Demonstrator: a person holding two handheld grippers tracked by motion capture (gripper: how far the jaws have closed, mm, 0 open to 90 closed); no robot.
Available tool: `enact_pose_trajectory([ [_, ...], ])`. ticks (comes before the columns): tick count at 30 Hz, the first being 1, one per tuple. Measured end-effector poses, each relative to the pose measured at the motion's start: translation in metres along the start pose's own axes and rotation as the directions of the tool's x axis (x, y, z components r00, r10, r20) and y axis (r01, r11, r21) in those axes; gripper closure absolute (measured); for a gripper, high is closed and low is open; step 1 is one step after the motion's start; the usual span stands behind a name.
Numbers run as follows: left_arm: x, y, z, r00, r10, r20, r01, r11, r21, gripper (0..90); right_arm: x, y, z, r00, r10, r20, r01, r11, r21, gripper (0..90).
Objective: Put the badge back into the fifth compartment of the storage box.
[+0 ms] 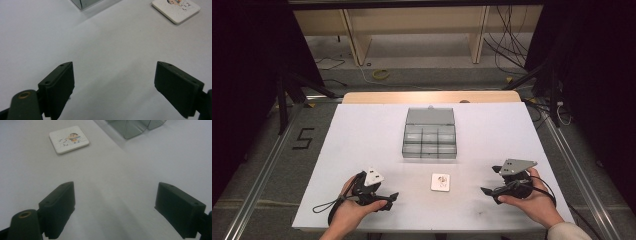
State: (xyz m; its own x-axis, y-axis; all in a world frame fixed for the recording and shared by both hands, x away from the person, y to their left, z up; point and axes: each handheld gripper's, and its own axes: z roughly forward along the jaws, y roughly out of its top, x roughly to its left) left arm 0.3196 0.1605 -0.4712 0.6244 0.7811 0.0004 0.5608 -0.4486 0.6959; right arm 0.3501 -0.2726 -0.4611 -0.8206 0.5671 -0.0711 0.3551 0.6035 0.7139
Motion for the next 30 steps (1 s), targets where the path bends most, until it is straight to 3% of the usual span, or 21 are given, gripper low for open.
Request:
enact_pose_trajectory([
  [5,0.0,0.0,0.0,1.0,-0.004,0.003,0.004,1.0,0.0,15.6,0.001,0.004,0.002,0.9994,-0.025,-0.023,0.025,0.9993,0.029,17.9],
  [19,-0.001,0.001,0.0,1.0,0.005,-0.001,-0.005,1.0,-0.002,15.8,0.005,0.014,0.011,0.9967,-0.057,-0.058,0.06,0.9975,0.038,17.3],
  [30,-0.002,0.002,0.001,1.0,0.005,0.0,-0.005,1.0,-0.001,15.8,0.017,0.037,0.031,0.9849,-0.112,-0.132,0.12,0.991,0.059,18.7],
])
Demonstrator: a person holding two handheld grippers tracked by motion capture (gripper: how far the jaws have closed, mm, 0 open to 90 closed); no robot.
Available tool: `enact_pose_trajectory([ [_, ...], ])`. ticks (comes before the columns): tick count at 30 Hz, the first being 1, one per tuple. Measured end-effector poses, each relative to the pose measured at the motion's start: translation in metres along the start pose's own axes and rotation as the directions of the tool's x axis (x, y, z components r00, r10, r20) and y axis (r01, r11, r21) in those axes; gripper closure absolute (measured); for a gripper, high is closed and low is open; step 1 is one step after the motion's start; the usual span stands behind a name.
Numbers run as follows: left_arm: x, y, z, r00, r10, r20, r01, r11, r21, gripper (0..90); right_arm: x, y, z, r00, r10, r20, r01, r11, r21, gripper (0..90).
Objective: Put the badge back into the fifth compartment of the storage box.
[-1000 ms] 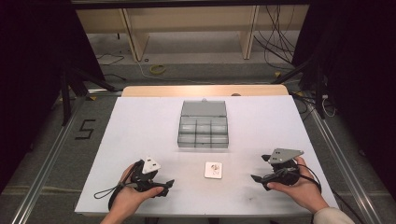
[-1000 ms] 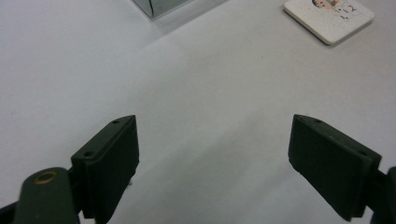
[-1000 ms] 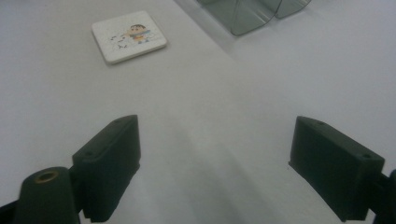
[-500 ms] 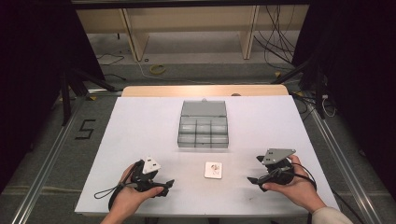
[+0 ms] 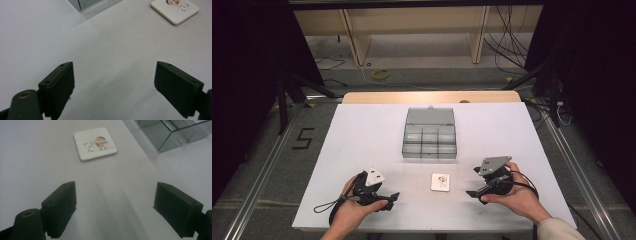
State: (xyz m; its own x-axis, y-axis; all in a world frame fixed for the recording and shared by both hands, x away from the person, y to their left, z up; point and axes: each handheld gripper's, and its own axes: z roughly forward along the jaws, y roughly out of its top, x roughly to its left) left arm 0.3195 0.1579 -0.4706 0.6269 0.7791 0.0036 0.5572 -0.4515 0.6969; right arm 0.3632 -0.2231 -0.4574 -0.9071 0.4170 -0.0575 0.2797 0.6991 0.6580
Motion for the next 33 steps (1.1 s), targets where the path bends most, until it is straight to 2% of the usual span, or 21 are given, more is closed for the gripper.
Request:
enact_pose_trajectory([
  [16,-0.001,0.0,0.001,1.0,0.002,0.0,-0.002,1.0,0.002,15.8,-0.003,0.026,0.023,0.9976,-0.045,-0.053,0.047,0.9987,0.02,19.3],
  [27,-0.001,-0.001,0.0,1.0,-0.004,0.0,0.004,1.0,0.0,15.8,-0.001,0.046,0.048,0.9919,-0.079,-0.099,0.084,0.9953,0.048,19.9],
  [33,-0.001,-0.001,0.0,1.0,-0.004,0.001,0.004,1.0,0.0,15.8,0.0,0.053,0.061,0.9893,-0.078,-0.123,0.087,0.994,0.067,19.8],
])
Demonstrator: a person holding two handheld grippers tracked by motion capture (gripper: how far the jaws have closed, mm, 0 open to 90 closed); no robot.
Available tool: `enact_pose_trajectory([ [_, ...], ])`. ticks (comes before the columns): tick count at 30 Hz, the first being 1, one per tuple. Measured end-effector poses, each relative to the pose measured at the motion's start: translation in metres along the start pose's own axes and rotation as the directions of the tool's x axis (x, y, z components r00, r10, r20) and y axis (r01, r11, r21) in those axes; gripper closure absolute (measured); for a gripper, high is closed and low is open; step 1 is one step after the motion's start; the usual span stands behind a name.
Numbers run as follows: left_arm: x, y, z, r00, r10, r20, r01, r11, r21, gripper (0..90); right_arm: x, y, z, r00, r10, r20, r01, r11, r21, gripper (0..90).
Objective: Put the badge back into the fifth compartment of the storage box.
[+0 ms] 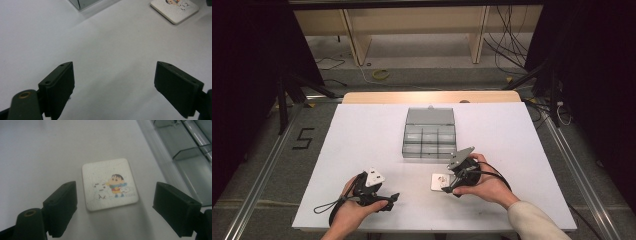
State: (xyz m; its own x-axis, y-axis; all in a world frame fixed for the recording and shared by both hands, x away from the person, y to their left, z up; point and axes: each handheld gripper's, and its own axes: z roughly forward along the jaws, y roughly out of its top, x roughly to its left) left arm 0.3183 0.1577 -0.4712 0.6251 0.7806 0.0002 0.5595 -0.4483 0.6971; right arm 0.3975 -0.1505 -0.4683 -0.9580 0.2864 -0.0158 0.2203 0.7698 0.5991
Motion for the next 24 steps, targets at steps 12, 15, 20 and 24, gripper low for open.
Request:
enact_pose_trajectory([
  [12,0.0,0.0,0.0,1.0,0.002,0.0,-0.002,1.0,-0.001,15.7,0.0,0.01,0.022,0.9989,-0.004,-0.046,0.006,0.9991,0.042,20.5],
  [15,0.0,0.0,0.0,1.0,0.001,0.0,-0.001,1.0,-0.002,15.8,-0.001,0.012,0.025,0.9988,-0.011,-0.047,0.013,0.9989,0.044,22.1],
  [20,0.0,0.0,0.0,1.0,0.0,0.001,0.0,1.0,-0.001,15.7,0.0,0.014,0.027,0.9991,-0.019,-0.038,0.021,0.998,0.06,23.3],
  [24,0.0,0.0,0.0,1.0,0.001,0.001,-0.001,1.0,-0.001,15.8,0.001,0.016,0.027,0.9989,-0.025,-0.041,0.028,0.9972,0.069,25.6],
])
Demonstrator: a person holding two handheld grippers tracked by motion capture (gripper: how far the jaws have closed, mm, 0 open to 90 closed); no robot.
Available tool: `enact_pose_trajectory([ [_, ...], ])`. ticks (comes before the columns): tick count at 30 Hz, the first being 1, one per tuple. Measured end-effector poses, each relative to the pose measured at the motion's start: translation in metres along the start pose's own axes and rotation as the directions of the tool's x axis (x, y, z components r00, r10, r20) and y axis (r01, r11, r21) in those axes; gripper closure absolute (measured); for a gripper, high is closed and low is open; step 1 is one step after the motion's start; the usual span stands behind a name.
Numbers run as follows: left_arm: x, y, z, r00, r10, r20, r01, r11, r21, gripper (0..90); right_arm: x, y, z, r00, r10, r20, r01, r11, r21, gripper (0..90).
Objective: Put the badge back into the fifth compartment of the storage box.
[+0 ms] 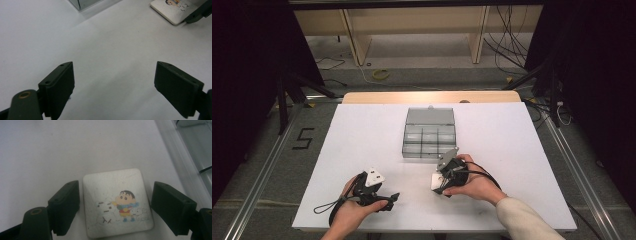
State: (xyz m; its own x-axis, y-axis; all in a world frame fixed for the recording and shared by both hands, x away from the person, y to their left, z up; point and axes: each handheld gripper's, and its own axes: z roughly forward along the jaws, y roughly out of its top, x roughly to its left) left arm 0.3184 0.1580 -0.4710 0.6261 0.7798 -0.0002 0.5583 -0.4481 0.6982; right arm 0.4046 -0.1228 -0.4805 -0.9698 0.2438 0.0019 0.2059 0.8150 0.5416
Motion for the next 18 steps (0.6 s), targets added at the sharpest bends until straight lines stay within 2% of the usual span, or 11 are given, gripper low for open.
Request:
enact_pose_trajectory([
  [6,-0.0003,0.0,0.0004,1.0,-0.002,0.001,0.002,1.0,-0.001,15.7,-0.0006,0.0012,-0.0013,1.0,-0.003,-0.001,0.003,0.9999,0.011,32.2],
  [18,-0.0002,0.0002,0.0006,1.0,0.0,0.004,0.0,1.0,-0.001,15.8,-0.0007,0.0034,-0.0017,0.9998,-0.019,-0.005,0.019,0.9996,0.02,33.5],
])
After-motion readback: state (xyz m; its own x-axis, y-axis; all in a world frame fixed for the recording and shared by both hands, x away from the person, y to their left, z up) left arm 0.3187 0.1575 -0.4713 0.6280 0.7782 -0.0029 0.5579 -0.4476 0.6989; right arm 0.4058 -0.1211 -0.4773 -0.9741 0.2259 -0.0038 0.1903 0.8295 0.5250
